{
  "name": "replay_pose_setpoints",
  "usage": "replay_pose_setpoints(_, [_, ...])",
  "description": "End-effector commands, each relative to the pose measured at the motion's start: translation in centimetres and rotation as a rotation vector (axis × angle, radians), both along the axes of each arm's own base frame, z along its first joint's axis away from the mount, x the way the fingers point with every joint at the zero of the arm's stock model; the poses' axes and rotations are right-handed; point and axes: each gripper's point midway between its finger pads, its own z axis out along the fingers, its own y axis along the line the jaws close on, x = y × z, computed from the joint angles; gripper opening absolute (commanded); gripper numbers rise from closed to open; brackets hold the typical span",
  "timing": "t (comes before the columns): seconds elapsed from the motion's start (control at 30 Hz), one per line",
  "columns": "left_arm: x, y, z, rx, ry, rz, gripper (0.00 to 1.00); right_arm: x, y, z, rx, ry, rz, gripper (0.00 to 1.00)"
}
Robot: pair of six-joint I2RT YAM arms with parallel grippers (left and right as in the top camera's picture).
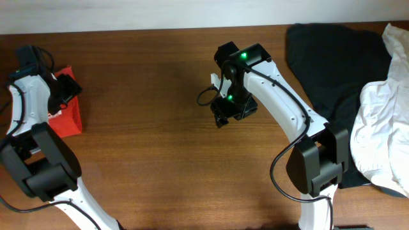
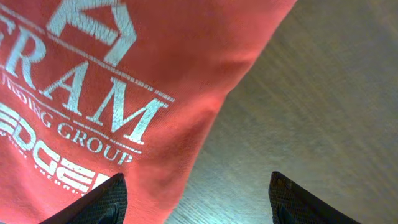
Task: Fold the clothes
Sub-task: 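Release the folded shirt at the left edge and lift the left gripper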
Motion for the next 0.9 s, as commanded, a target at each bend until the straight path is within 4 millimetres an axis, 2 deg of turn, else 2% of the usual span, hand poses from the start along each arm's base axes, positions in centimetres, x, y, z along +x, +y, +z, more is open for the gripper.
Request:
replay_pose_setpoints(0.0, [-1.5,0.1,-3.7,-0.027,0.104,0.023,0.72,0.0,-0.5,-0.1,-0.011,0.002,0.000,0.68])
replay_pose_setpoints(0.17, [-3.3,-0.7,-7.4,-0.070,0.198,0.033,0.71,-0.1,-0.7,-0.1,-0.022,0.004,0.001,0.68])
replay_pose_setpoints(0.3, [-4.5,-1.1,-8.7,-0.085,0.236,0.032,0.71,0.0,-0.9,-0.2,-0.032,0.002,0.002,0.68])
replay_pose_setpoints(0.4, [-4.9,-0.6,-8.6,-0.048,0.259,-0.007,0.71,0.0,-0.9,-0.2,-0.032,0.001,0.002,0.68])
replay_pose_setpoints(0.53, [-7.1,1.7,-8.0,0.097,0.373,-0.011,0.72,0.0,-1.0,-0.2,-0.038,-0.001,0.002,0.68])
replay_pose_setpoints(0.7, [-7.0,2.2,-7.3,0.124,0.370,-0.016,0.72,0.0,-1.0,-0.2,-0.038,-0.001,0.002,0.68])
replay_pose_setpoints(0.8, [-6.9,3.0,-5.9,0.173,0.359,-0.009,0.72,0.0,-1.0,-0.2,-0.038,-0.002,0.002,0.68])
replay_pose_setpoints(0.87, [-6.5,3.2,-3.9,0.196,0.315,-0.013,0.72,0.0,-0.9,-0.2,-0.037,-0.002,0.002,0.68])
